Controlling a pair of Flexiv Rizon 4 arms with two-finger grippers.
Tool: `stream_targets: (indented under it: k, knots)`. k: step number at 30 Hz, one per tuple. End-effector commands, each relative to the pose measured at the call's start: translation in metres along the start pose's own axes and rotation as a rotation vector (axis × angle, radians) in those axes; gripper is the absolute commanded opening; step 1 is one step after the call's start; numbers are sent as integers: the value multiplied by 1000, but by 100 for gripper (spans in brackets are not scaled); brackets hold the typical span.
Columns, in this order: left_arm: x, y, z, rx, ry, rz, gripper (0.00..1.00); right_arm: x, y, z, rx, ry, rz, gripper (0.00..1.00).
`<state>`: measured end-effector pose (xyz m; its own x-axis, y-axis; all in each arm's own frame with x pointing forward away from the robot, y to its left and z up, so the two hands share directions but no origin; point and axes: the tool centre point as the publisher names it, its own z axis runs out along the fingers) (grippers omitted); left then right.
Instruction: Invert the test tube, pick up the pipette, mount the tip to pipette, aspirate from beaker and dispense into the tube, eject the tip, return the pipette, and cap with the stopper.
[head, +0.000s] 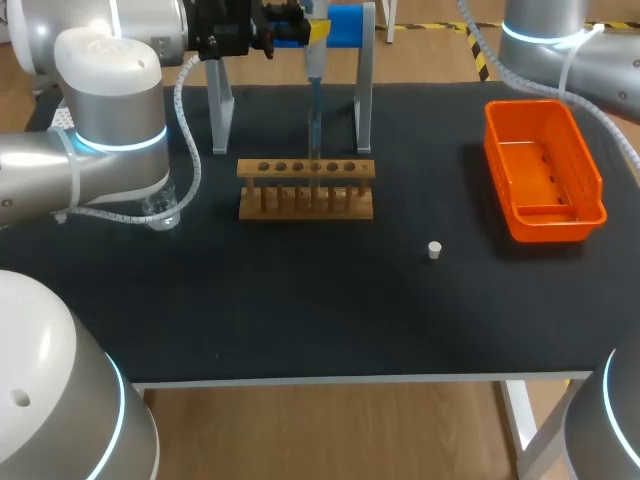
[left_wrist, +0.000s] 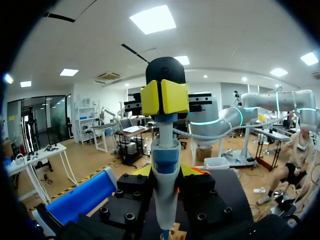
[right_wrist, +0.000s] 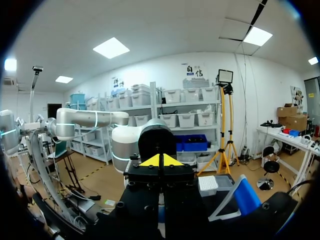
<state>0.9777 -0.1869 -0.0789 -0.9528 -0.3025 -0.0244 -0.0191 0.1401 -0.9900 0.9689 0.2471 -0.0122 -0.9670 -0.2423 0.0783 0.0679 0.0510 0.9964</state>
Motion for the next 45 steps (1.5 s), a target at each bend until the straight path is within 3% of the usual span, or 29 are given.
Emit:
stream_targets:
  k: [1, 16, 38, 45]
  knots:
    - [-1, -1, 0, 5, -2, 2, 0, -1, -6, -1, 2, -4, 5, 0]
    - [-1, -1, 0, 5, -2, 2, 0, -7, -11, -3, -1, -14, 11, 0]
    - [-1, -1, 0, 5, -2, 2, 0, -7, -39, -2, 3, -5, 65, 0]
    - [-1, -1, 0, 5, -2, 2, 0, -4, -24, -3, -10, -7, 15, 0]
